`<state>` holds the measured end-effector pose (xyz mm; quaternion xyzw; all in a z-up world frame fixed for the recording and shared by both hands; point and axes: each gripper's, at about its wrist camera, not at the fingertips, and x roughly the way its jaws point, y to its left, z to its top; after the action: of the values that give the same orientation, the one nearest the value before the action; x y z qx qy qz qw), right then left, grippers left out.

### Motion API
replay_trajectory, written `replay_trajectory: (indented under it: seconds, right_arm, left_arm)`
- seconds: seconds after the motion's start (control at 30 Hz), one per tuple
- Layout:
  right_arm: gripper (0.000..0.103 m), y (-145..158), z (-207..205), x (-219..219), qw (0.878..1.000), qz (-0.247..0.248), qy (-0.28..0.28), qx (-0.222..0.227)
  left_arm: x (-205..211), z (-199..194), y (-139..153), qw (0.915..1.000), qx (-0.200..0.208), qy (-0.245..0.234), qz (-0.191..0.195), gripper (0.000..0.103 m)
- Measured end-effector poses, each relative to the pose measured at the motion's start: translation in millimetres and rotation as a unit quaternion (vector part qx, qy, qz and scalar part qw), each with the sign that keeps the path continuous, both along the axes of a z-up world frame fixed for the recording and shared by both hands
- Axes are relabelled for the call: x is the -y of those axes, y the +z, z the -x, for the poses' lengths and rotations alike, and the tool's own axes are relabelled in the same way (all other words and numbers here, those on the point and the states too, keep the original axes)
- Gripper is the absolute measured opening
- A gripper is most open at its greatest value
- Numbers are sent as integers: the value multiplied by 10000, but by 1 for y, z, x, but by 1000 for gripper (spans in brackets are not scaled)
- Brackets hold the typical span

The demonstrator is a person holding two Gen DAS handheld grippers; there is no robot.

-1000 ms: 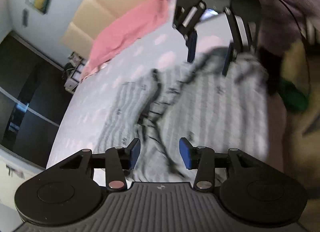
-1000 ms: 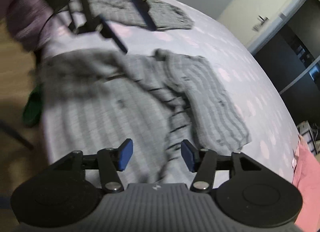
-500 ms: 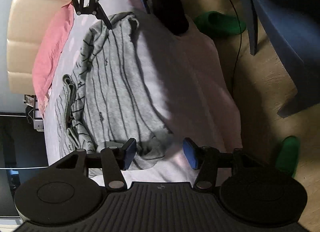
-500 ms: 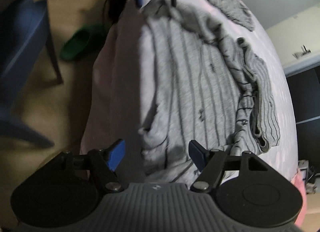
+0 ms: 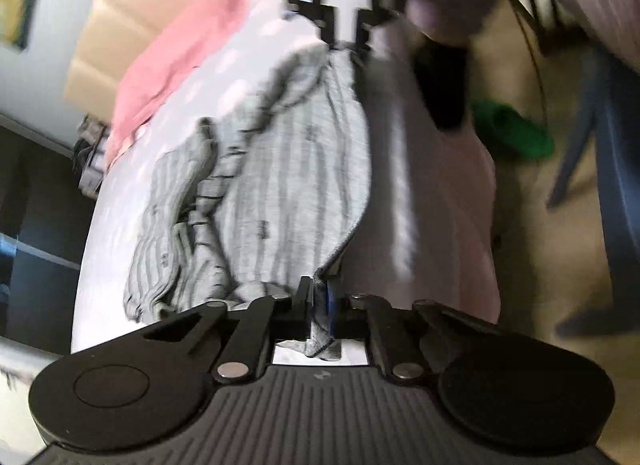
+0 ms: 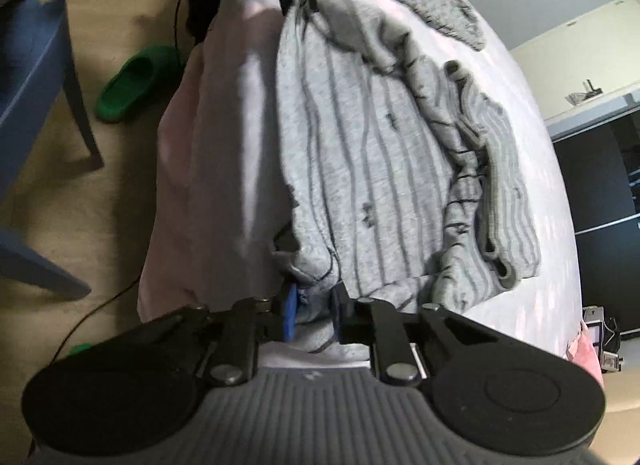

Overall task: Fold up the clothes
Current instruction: 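Grasp the shirt collar with both grippers and lift the bundle up, then lower the shirt bundle flat onto the bed and open both grippers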

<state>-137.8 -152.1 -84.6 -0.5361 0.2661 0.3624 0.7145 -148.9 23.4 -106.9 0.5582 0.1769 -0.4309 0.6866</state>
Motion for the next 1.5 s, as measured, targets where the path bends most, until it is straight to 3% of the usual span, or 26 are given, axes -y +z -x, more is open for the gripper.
replay_trajectory:
  seconds: [0.17,0.37,0.6,0.8,1.0,1.17,1.27,1.37,1.4,1.5]
  right_arm:
    - [14,33,-17,5,9970,-568,-451,283]
    - [13,84,-66,7,9881,-923,-859,877]
    - [12,127,-150,5,9801,-1027,-1020,1361]
    - [12,123,-242,3,9776,-1093,-1350,1190]
    - [12,76,-326,5,9742,-1212,-1881,305]
    - [12,33,-361,10,9669,-1241,-2214,-271]
    - [15,22,-372,18,9572,-1477,-2446,-470]
    - [28,24,-380,32,9370,-1927,-2843,-634]
    - [34,27,-381,36,9306,-2050,-2961,-647]
    - [34,41,-379,49,9107,-2435,-3268,-675]
  left_arm:
    - [-1,-29,35,9966,-82,584,574,3]
    - [-3,-94,90,9846,107,1247,1220,2]
    - [13,-195,133,9762,450,1691,1280,2]
    - [36,-285,117,9773,300,1837,1008,2]
    - [45,-357,59,9741,-220,2090,841,2]
    - [45,-388,20,9702,-512,2197,879,2]
    - [39,-394,12,9631,-618,2339,1176,3]
    - [28,-392,19,9516,-633,2613,1493,6]
    - [25,-391,24,9463,-621,2723,1626,10]
    - [12,-384,46,9324,-499,2991,1969,23]
